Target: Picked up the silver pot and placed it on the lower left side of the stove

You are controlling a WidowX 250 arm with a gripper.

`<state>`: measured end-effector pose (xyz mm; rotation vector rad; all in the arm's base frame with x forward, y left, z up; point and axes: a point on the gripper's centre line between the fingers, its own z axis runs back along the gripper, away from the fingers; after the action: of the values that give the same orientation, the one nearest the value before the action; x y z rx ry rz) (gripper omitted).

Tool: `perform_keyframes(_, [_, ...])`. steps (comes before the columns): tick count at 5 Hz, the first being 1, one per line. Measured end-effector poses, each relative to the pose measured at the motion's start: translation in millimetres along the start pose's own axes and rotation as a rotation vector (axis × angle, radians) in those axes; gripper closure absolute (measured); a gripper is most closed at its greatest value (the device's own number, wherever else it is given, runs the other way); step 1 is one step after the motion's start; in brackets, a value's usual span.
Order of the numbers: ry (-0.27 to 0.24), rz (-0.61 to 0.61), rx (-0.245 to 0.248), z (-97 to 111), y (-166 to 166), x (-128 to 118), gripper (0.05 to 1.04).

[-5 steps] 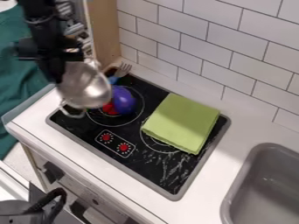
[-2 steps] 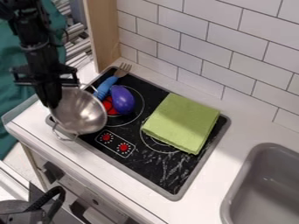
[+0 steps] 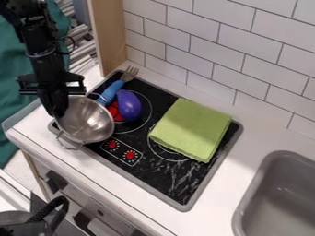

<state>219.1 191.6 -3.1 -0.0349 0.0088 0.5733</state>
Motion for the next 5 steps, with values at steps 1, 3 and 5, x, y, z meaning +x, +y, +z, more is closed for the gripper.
perform_keyframes(1, [-0.002,-0.016,-0.009,2.3,-1.1,3.0,0.614])
perform_keyframes(3, [-0.121,-0.124,0.035,36.6,-11.7,19.0,0.071])
perform_keyframes(5, [-0.26,-0.331,0.032,70.5,-65.3,28.9,0.073])
